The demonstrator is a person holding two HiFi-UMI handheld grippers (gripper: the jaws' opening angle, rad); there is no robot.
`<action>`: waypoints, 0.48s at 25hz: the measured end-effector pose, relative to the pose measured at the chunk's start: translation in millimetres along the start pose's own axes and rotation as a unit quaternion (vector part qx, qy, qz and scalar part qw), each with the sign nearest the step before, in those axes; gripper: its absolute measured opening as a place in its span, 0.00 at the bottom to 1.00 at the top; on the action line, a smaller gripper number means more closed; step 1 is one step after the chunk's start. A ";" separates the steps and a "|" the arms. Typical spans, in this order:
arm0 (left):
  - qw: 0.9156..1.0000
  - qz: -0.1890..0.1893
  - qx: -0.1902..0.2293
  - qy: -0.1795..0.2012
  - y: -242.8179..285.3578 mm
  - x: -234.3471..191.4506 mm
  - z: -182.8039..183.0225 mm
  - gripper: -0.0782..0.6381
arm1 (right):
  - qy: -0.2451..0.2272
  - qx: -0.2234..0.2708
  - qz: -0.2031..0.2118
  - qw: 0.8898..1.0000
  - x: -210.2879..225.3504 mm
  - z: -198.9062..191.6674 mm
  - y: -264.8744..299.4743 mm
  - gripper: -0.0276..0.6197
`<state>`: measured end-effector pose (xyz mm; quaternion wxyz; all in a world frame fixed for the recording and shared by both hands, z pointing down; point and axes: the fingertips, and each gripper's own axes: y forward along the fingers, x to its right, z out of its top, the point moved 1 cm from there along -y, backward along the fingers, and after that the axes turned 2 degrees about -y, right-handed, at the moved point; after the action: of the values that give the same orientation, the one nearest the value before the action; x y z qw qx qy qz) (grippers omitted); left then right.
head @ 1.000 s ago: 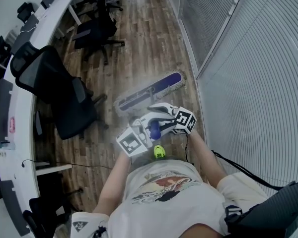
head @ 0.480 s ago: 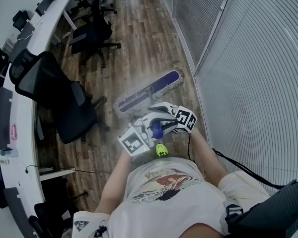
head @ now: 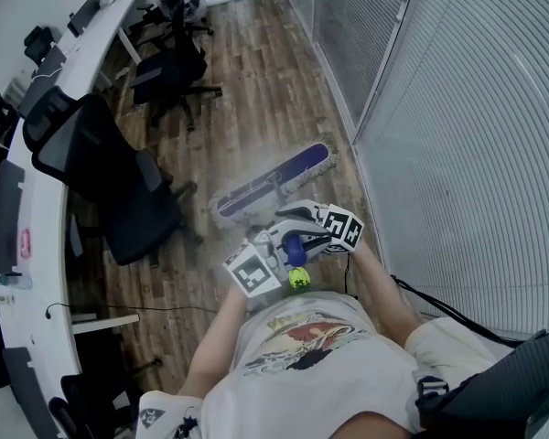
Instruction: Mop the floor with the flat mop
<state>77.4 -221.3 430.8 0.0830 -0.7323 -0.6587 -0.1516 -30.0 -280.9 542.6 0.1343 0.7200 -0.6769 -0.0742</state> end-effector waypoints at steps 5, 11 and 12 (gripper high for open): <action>1.000 0.006 0.010 0.000 -22.7 53.0 19.2 0.15 | 0.007 -0.008 -0.007 1.000 -58.7 -0.8 10.2 0.34; 1.000 0.016 0.024 0.001 -60.0 121.3 33.7 0.15 | 0.014 -0.012 -0.023 1.000 -130.8 -9.1 34.4 0.34; 1.000 0.016 0.025 -0.001 -65.8 134.9 35.1 0.15 | 0.017 -0.011 -0.026 0.999 -144.5 -10.9 38.4 0.34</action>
<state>27.8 -75.5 437.3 0.1030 -0.7407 -0.6505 -0.1330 -74.0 -138.0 553.5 0.1515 0.7370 -0.6546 -0.0731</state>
